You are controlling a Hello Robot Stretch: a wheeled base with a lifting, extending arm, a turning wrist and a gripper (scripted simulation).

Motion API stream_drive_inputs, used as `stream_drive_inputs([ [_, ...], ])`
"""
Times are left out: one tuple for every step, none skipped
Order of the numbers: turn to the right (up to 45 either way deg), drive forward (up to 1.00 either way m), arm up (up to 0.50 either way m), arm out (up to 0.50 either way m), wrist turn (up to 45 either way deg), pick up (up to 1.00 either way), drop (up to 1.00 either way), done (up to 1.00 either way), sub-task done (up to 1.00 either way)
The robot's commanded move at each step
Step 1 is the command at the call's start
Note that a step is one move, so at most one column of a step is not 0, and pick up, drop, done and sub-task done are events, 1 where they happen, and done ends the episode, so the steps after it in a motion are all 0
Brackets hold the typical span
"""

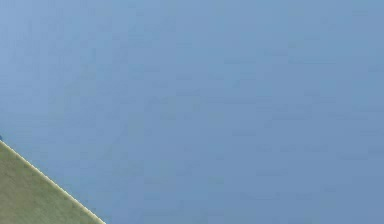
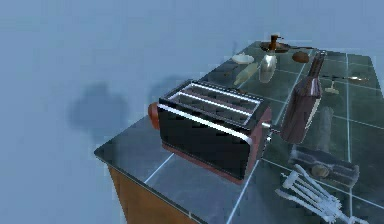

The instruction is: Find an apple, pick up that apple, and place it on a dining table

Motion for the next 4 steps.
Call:
stream_drive_inputs([
  [0.0, 0.0, 0.38, 0.0, 0.0, 0.0, 0.0, 0.0, 0.0],
  [0.0, 0.0, 0.0, 0.34, 0.0, 0.0, 0.0, 0.0, 0.0],
  [0.0, 0.0, 0.0, 0.0, 45.0, 0.0, 0.0, 0.0, 0.0],
  [0.0, 0.0, 0.0, 0.0, 45.0, 0.0, 0.0, 0.0, 0.0],
])
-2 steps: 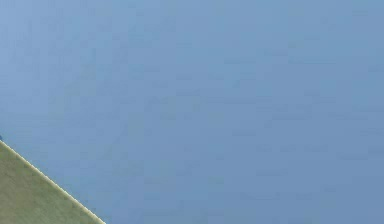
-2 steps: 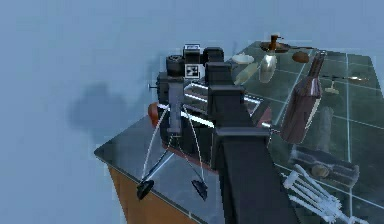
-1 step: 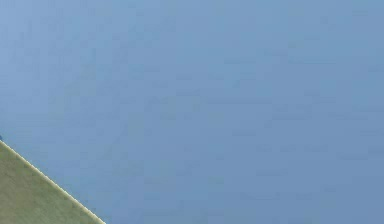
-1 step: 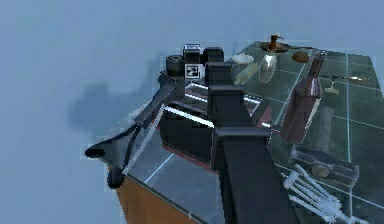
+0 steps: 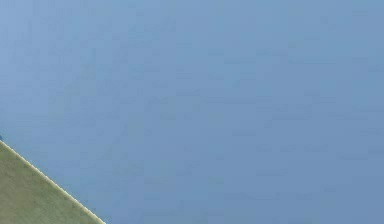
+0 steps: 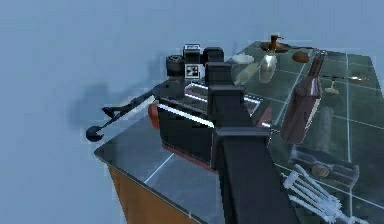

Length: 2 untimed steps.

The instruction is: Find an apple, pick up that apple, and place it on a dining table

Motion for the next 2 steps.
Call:
stream_drive_inputs([
  [0.0, 0.0, 0.0, 0.0, 45.0, 0.0, 0.0, 0.0, 0.0],
  [0.0, 0.0, 0.0, 0.0, 18.0, 0.0, 0.0, 0.0, 0.0],
])
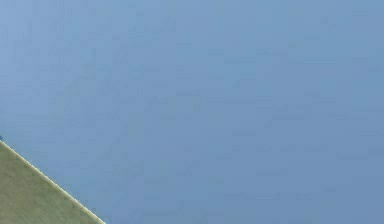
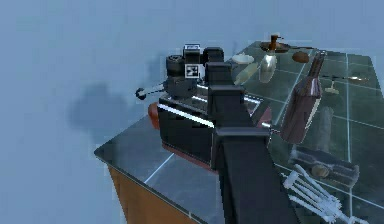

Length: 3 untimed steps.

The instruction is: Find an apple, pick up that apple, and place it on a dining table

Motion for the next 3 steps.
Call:
stream_drive_inputs([
  [0.0, 0.0, -0.1, 0.0, 0.0, 0.0, 0.0, 0.0, 0.0],
  [0.0, 0.0, 0.0, 0.0, 0.0, 1.0, 0.0, 0.0, 0.0],
  [0.0, 0.0, 0.1, 0.0, 0.0, 0.0, 0.0, 0.0, 0.0],
])
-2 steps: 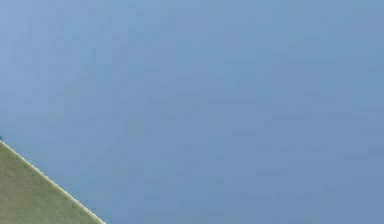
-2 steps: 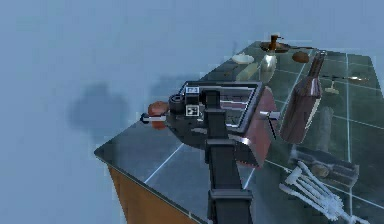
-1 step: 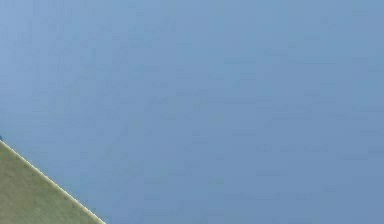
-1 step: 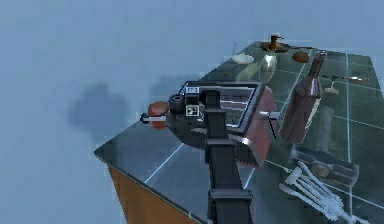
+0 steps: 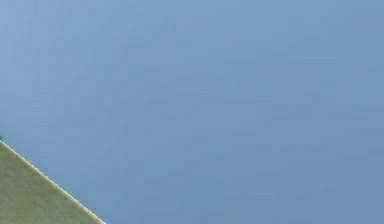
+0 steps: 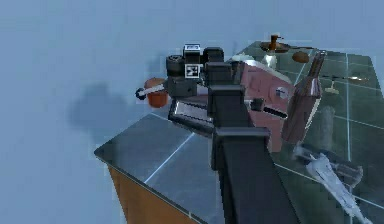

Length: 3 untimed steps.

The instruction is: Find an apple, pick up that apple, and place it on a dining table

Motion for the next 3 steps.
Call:
stream_drive_inputs([
  [0.0, 0.0, 0.0, 0.0, -45.0, 0.0, 0.0, 0.0, 0.0],
  [0.0, 0.0, 0.0, 0.0, -45.0, 0.0, 0.0, 0.0, 0.0],
  [0.0, 0.0, 0.0, 0.0, -12.0, 0.0, 0.0, 0.0, 0.0],
])
